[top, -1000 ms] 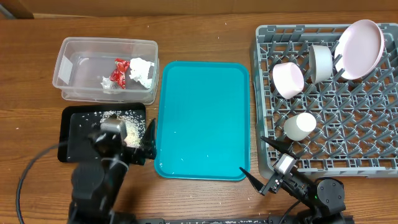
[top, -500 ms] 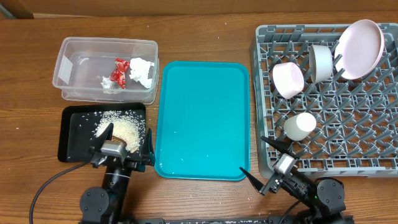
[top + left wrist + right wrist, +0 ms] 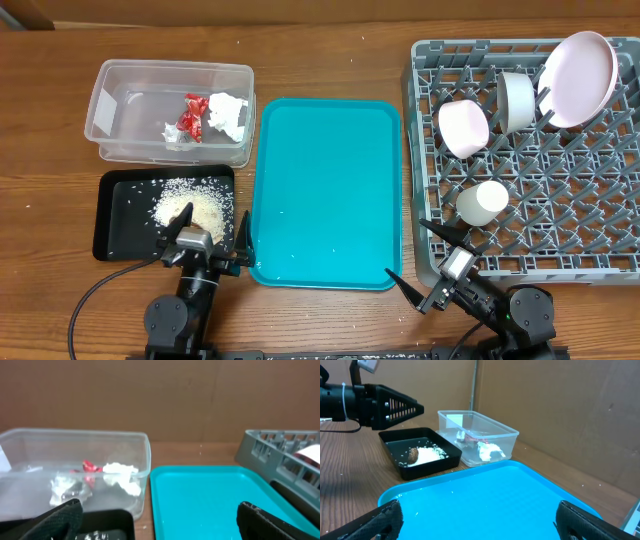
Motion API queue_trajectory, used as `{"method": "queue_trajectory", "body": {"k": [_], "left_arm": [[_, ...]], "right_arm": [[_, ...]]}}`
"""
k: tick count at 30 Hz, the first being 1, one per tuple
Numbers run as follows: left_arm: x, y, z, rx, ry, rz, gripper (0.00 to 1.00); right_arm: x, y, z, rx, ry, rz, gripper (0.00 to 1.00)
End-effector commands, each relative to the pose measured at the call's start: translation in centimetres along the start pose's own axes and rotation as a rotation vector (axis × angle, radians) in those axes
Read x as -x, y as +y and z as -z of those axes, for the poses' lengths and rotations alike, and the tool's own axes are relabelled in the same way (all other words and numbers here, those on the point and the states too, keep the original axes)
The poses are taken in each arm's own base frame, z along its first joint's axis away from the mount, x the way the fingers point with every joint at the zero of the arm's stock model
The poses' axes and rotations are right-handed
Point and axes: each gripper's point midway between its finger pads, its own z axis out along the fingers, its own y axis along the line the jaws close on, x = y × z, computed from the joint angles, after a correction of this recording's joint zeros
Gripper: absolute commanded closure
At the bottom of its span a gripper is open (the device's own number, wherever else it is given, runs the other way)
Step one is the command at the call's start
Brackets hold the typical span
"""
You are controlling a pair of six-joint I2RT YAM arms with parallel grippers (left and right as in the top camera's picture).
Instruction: Sort waste into correct bins and load items into the dishwasher
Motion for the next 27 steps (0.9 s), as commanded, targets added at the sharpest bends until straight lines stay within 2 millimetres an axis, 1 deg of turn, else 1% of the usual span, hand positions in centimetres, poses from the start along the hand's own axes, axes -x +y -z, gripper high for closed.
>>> {"method": "queue_trajectory", "body": {"k": [1, 4, 27], "left_arm": [[-1.25, 0.32, 0.08, 0.013, 0.046, -0.013, 0.00], [-1.49, 0.41, 0.09, 0.018, 0.056, -0.013, 0.00], [-1.50, 0.41, 0.09, 0.018, 0.056, -0.013, 0.00]], "right_arm": [[-0.18, 0.05, -0.02, -0.002, -0.003, -0.003, 0.00], [-0.18, 0.05, -0.02, -0.002, -0.003, -0.003, 0.00], [-0.17, 0.05, -0.02, -0.002, -0.004, -0.003, 0.00]]}}
